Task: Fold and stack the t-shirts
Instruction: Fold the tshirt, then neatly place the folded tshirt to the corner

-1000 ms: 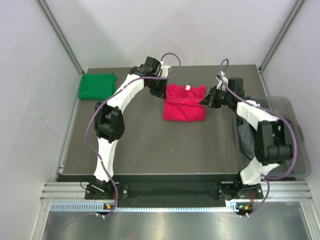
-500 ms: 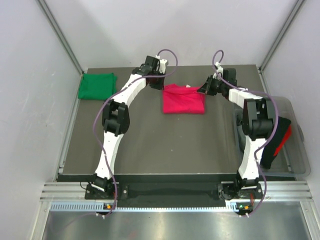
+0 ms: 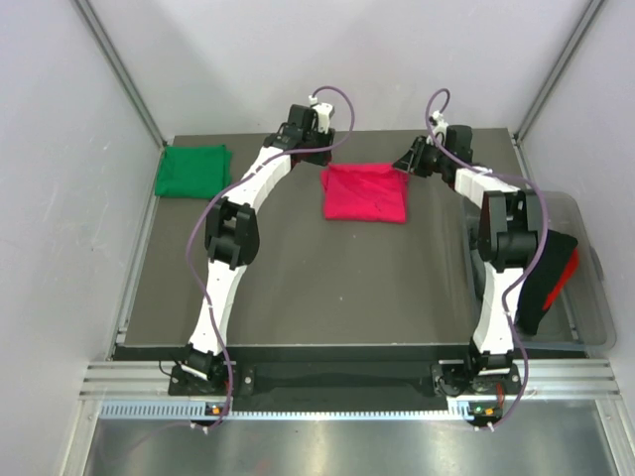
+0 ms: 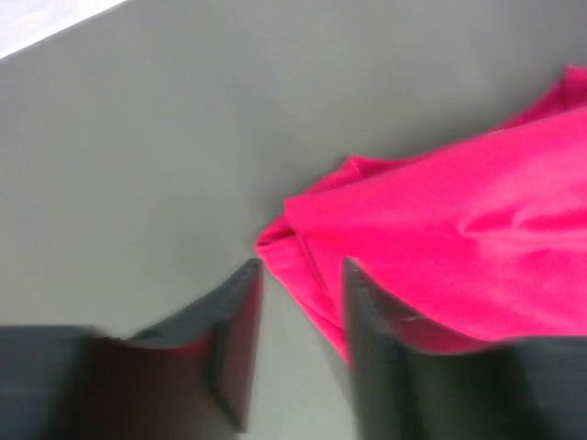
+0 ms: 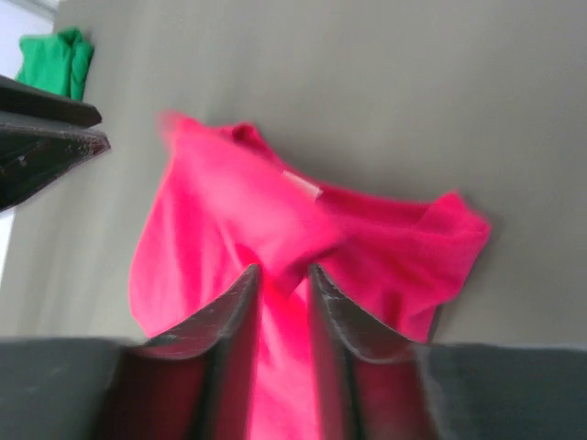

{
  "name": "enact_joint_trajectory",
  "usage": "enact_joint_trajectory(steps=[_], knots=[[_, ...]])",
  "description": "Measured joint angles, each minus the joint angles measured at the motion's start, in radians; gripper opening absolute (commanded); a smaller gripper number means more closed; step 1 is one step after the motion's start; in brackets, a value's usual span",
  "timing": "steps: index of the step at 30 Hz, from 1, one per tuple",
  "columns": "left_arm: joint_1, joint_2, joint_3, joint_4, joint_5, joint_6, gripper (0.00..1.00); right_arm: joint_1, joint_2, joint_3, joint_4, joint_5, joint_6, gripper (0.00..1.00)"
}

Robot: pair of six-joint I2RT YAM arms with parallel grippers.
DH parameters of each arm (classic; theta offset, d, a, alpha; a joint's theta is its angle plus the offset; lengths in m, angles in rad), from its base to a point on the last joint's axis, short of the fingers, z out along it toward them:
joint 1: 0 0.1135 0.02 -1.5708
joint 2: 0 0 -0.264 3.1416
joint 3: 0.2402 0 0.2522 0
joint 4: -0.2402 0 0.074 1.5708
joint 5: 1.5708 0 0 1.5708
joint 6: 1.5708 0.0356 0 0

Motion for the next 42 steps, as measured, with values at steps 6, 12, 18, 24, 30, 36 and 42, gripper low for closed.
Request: enact_joint_trajectory(steps=[6,12,18,24,30,36,42], knots=[[0.001,0.001,-0.001,0.016,-0.142,0.0,0.8,-0.009,-0.013,-0.004,0.015,0.005,-0.007,0.41],[0.038,-0.151,-0.258,0.02,-0.044,-0.082,0.8,-0.009,-0.116,-0.12,0.055,-0.06,0.027,0.41],[0.137,-0.202,-0.393,0.04,0.198,-0.225,0.79,-0.002,-0.123,-0.154,0.087,-0.101,0.032,0.4],[0.172,-0.145,-0.395,0.099,0.389,-0.347,0.79,0.002,-0.076,-0.154,0.082,-0.115,0.027,0.4],[0.158,-0.021,-0.37,0.189,0.588,-0.454,0.77,0.002,-0.033,-0.154,0.064,-0.115,0.02,0.4],[0.14,0.041,-0.311,0.227,0.665,-0.498,0.65,0.002,-0.021,-0.154,0.06,-0.115,0.016,0.4],[0.111,0.076,-0.296,0.254,0.724,-0.532,0.58,0.002,-0.009,-0.154,0.059,-0.115,0.011,0.4]])
